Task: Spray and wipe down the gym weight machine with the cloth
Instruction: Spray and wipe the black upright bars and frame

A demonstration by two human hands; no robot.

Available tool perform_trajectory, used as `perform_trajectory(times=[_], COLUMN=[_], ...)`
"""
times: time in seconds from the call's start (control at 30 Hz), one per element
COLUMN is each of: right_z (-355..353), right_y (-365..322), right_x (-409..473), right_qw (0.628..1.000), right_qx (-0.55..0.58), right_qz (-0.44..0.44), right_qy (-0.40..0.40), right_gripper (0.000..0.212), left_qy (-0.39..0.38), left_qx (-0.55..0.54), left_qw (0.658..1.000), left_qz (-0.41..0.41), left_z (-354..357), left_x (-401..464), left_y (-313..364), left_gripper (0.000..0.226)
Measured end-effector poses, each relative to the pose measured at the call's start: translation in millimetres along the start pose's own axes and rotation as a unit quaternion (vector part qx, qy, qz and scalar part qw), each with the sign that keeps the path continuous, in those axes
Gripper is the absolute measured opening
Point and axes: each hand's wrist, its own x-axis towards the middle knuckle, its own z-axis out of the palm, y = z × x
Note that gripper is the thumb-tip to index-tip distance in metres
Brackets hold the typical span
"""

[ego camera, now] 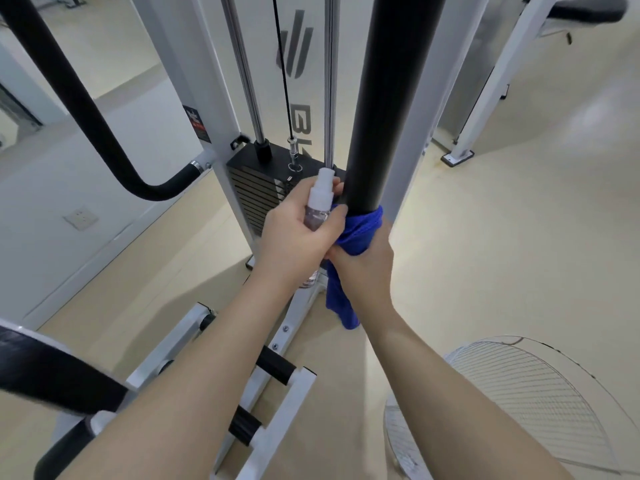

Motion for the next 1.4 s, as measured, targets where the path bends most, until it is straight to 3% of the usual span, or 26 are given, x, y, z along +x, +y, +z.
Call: perform_trajectory(times=[0.17, 0.27, 0.33, 0.47, 0.53, 0.6, 0.67, 0.77, 0.83, 0.9, 1.0, 1.1, 1.17, 1.23, 1.3, 1.4], right_z=[-10.4, -11.5, -4.8, 4.7, 4.2, 3.5, 2.7, -0.5, -1.6, 1.7, -4.6, -19.4, -26.8, -36.3, -52.1, -79.3], right_y=[-36.2, -60.8, -51.6, 24.4, 62.1, 77.2, 61.4, 4.7, -24.0, -14.5, 53.8, 122.8, 138.0, 130.3, 114.8, 101.3], right_x=[0.2, 6.1, 7.6, -7.4, -14.2, -17.3, -16.6, -6.6, 3.0, 9.0, -7.8, -16.3, -3.6, 7.6, 7.2, -1.8], right_qw=[0.998, 0.990, 0.989, 0.997, 0.985, 0.978, 0.987, 0.999, 0.992, 0.994, 0.998, 0.968, 0.953, 0.949, 0.965, 0.979], right_qx=[-0.017, -0.009, 0.000, -0.068, -0.117, -0.112, -0.076, -0.010, 0.018, 0.028, -0.004, -0.236, -0.280, -0.273, -0.236, -0.202], right_qz=[-0.056, -0.140, -0.146, 0.020, 0.121, 0.169, 0.136, -0.036, -0.121, -0.103, 0.043, 0.041, 0.062, 0.044, 0.016, 0.013], right_qy=[-0.025, -0.001, 0.018, 0.014, -0.032, -0.059, -0.045, 0.031, 0.043, 0.029, -0.038, -0.075, -0.102, -0.154, -0.110, -0.026], right_gripper=[0.047, 0.055, 0.059, 0.050, 0.045, 0.049, 0.051, 0.040, 0.045, 0.049, 0.046, 0.055, 0.060, 0.049, 0.021, 0.016], left_qy=[-0.004, 0.014, 0.007, -0.044, -0.070, -0.079, -0.081, -0.058, -0.047, -0.050, -0.063, -0.072, -0.068, -0.064, -0.042, -0.016], left_qx=[0.009, 0.010, 0.006, -0.021, -0.027, -0.028, -0.010, -0.021, -0.045, -0.044, -0.044, -0.015, 0.011, 0.028, 0.032, 0.086], left_qw=[1.000, 0.999, 0.999, 0.998, 0.997, 0.996, 0.995, 0.997, 0.997, 0.997, 0.996, 0.995, 0.993, 0.989, 0.987, 0.983], left_qz=[0.012, 0.047, 0.047, 0.026, -0.006, -0.039, -0.052, -0.050, -0.047, -0.037, -0.042, -0.072, -0.099, -0.129, -0.152, -0.159], left_z=[-5.0, -11.7, -16.1, -15.9, -10.8, -6.9, -4.6, -3.7, -3.2, -3.0, -0.1, 8.4, 11.9, 16.4, 22.2, 36.1], left_x=[-1.3, 6.7, 11.9, 4.4, -2.4, -9.4, -15.7, -12.8, -8.5, -5.8, -12.0, -22.7, -28.3, -35.0, -38.9, -40.7], left_y=[31.0, 50.0, 49.3, 27.3, 10.3, -5.4, -14.0, -14.3, -12.7, -14.6, -26.3, -46.9, -56.4, -62.5, -64.8, -67.3], left_gripper=[0.019, 0.005, 0.011, 0.006, 0.012, 0.021, 0.031, 0.029, 0.020, 0.014, 0.017, 0.024, 0.026, 0.033, 0.040, 0.041])
